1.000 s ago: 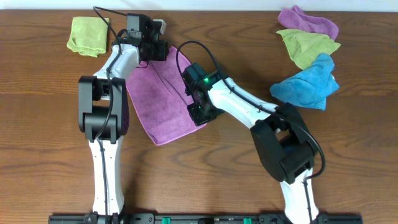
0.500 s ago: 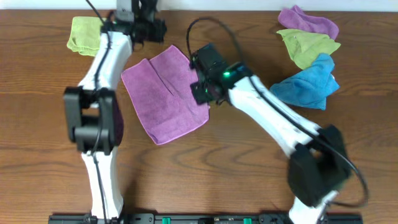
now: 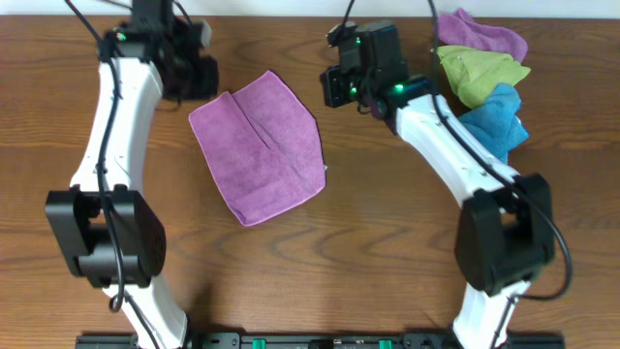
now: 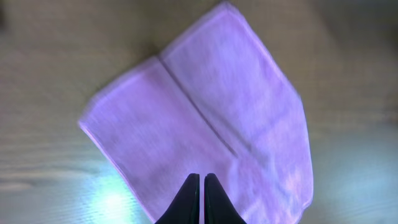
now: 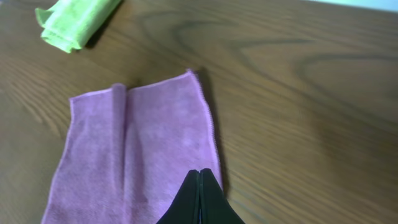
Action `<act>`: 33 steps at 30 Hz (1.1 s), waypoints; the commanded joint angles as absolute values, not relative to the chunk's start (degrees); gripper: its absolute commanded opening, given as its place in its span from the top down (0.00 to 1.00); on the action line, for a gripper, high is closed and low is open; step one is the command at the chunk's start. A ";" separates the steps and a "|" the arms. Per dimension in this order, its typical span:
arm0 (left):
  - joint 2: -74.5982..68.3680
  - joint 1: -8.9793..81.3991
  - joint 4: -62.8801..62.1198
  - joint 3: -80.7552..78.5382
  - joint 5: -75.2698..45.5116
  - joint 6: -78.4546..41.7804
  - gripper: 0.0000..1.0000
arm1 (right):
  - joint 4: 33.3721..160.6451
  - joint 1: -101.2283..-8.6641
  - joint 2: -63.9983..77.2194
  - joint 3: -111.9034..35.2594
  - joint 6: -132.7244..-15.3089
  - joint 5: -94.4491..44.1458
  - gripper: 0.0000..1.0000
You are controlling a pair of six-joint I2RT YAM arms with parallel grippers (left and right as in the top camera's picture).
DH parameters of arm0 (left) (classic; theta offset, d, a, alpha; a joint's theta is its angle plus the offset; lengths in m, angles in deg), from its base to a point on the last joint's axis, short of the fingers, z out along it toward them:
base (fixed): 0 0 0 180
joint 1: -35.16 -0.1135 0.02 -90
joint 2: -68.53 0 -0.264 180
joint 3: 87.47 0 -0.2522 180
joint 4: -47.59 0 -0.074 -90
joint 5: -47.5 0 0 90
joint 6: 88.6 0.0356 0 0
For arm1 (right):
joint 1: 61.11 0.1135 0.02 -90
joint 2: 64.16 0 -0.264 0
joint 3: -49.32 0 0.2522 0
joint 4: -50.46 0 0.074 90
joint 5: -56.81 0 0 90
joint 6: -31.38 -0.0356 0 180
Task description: Fold the cloth
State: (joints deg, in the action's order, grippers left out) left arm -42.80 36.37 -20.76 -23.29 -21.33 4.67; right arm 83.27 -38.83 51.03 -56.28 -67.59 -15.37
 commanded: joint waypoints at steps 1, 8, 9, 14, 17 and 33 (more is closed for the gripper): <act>-35.56 37.79 -17.94 -15.75 -20.43 5.00 0.94 | 83.29 -37.56 54.58 -61.76 -68.44 -11.02 0.99; -24.37 38.32 -7.93 6.17 -20.41 0.14 0.94 | 86.20 -36.49 64.96 -75.62 -69.58 -7.26 0.99; -23.58 38.49 -7.30 8.29 -20.39 -0.36 0.94 | 86.88 -36.27 66.38 -77.54 -69.71 -7.13 0.99; -22.36 41.07 -1.99 18.04 -20.45 -4.03 0.94 | 89.96 -34.35 73.74 -86.24 -69.71 -7.28 0.99; -22.36 42.38 1.69 20.84 -20.91 -6.30 0.94 | 89.15 -33.32 75.71 -87.01 -69.73 -7.90 0.99; -22.47 42.87 10.56 32.03 -23.84 -10.68 0.94 | 78.81 -30.70 82.12 -87.01 -69.73 -18.41 0.99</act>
